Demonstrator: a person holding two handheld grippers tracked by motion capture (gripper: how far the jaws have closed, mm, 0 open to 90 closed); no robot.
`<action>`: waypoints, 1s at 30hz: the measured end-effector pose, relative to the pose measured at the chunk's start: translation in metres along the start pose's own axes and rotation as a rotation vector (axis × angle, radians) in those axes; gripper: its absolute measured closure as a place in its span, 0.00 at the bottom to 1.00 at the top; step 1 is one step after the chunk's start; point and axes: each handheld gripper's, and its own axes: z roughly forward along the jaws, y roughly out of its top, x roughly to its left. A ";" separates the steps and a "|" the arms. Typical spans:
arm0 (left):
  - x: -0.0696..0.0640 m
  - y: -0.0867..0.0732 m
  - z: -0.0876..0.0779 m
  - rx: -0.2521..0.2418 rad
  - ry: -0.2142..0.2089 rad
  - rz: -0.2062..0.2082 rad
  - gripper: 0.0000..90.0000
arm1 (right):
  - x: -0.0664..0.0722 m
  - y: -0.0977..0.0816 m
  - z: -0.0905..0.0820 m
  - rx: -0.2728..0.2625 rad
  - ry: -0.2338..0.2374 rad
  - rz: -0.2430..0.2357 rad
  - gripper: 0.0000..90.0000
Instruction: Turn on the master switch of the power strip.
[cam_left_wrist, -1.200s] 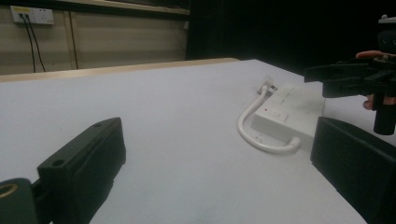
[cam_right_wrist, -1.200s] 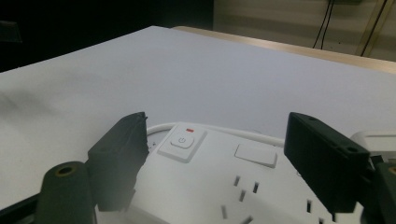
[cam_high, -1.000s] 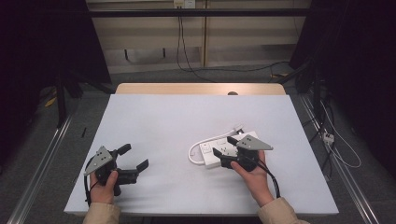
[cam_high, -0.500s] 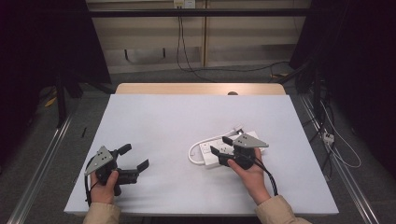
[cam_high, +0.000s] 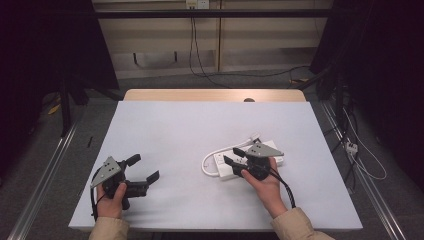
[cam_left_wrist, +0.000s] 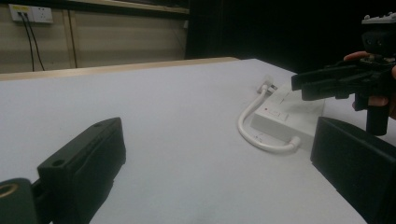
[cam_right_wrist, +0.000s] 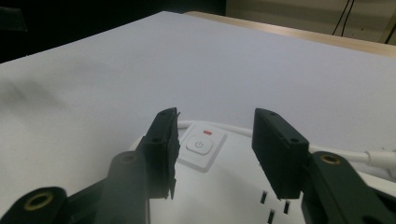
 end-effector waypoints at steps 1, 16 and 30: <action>0.000 0.000 0.000 0.000 0.000 0.000 0.03 | 0.000 0.000 0.000 0.003 0.001 -0.002 0.60; 0.000 0.000 0.001 -0.001 0.000 -0.003 0.03 | -0.002 0.000 0.005 0.010 0.018 0.011 0.69; 0.000 0.000 0.000 -0.003 0.002 -0.007 0.03 | 0.000 0.003 0.010 0.025 0.032 0.012 0.75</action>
